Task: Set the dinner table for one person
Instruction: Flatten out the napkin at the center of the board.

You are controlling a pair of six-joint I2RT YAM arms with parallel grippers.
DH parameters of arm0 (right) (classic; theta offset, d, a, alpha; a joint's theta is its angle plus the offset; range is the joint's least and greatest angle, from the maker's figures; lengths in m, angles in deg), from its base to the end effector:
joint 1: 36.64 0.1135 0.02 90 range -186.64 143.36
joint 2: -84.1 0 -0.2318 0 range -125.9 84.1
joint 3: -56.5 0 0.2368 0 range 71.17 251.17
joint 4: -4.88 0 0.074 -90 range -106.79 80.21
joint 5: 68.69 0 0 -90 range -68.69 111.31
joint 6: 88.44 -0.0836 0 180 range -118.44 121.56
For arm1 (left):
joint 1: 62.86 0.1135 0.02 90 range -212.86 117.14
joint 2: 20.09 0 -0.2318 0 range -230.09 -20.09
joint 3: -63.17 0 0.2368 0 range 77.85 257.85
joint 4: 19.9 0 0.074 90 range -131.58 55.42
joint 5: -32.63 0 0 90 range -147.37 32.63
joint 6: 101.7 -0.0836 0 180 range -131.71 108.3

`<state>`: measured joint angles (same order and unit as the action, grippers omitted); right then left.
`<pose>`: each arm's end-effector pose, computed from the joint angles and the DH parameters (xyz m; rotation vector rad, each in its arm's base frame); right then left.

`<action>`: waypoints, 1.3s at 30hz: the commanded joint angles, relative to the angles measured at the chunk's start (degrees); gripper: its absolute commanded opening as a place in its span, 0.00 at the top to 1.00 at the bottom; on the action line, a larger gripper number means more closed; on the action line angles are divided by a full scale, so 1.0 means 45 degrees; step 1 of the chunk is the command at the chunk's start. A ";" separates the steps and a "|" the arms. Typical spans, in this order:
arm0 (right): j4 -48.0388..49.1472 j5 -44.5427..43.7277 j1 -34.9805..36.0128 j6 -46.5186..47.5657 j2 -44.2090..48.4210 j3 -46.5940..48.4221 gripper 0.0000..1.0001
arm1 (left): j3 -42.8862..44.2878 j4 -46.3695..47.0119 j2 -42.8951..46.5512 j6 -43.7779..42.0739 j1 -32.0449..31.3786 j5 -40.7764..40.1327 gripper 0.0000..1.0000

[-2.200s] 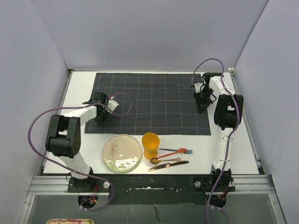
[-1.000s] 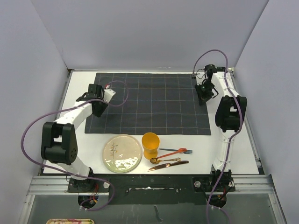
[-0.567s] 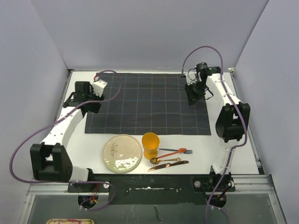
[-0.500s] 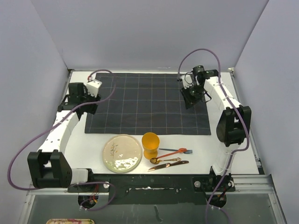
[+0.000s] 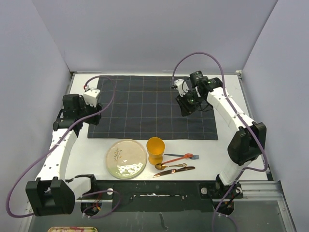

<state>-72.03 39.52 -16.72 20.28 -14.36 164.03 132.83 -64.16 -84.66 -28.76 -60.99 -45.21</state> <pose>0.3162 0.1424 0.2380 -0.9827 2.5443 0.4425 0.2775 -0.0086 0.2455 0.4074 2.1996 -0.0602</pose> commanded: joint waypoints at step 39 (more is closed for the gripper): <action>0.2799 0.1679 -0.0816 0.1034 0.0460 -0.1998 0.83 | -0.2009 0.5406 -0.3499 0.0129 -0.0083 0.1395 0.63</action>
<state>-61.69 40.40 -23.50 21.48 -20.06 156.58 125.16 -43.58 -100.36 -29.38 -61.04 -39.96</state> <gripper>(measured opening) 0.152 0.368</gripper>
